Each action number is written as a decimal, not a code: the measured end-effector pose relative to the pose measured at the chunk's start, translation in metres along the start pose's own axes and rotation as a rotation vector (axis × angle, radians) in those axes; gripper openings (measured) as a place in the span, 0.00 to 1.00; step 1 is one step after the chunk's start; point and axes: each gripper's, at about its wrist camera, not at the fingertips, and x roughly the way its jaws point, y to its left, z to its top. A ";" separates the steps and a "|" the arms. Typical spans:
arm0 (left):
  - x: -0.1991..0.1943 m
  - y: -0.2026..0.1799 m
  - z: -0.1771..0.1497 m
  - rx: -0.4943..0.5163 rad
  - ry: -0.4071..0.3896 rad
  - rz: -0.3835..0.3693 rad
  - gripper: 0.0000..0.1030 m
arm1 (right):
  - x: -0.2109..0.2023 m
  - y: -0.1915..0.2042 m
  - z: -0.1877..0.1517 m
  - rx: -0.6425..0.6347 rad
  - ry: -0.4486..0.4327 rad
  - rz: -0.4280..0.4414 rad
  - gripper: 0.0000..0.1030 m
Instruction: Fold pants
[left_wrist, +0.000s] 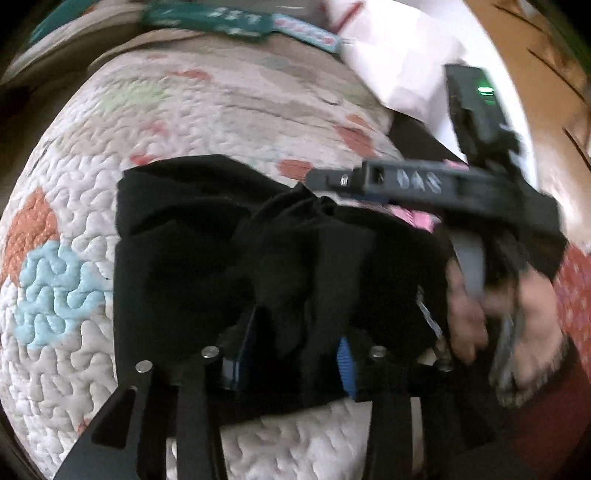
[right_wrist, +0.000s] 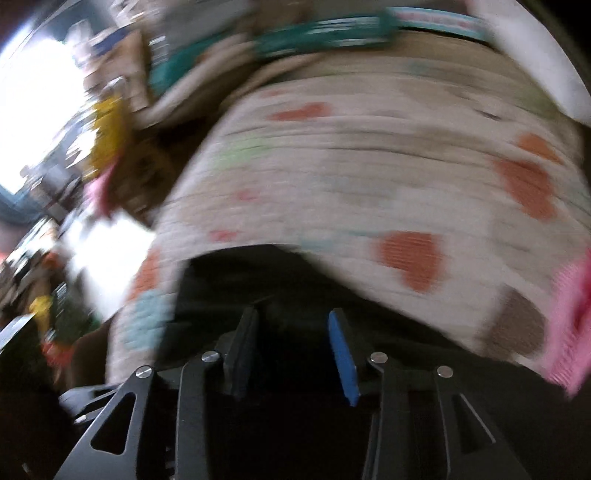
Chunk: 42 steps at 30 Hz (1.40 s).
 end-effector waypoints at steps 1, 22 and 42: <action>-0.007 -0.003 -0.005 0.030 -0.004 -0.002 0.40 | -0.007 -0.013 -0.002 0.039 -0.016 -0.023 0.44; -0.035 0.091 -0.003 -0.191 -0.049 0.059 0.47 | -0.007 0.003 -0.059 0.315 0.061 0.092 0.39; -0.005 0.070 -0.023 -0.164 -0.051 0.084 0.15 | 0.116 0.141 0.034 -0.291 0.385 -0.114 0.24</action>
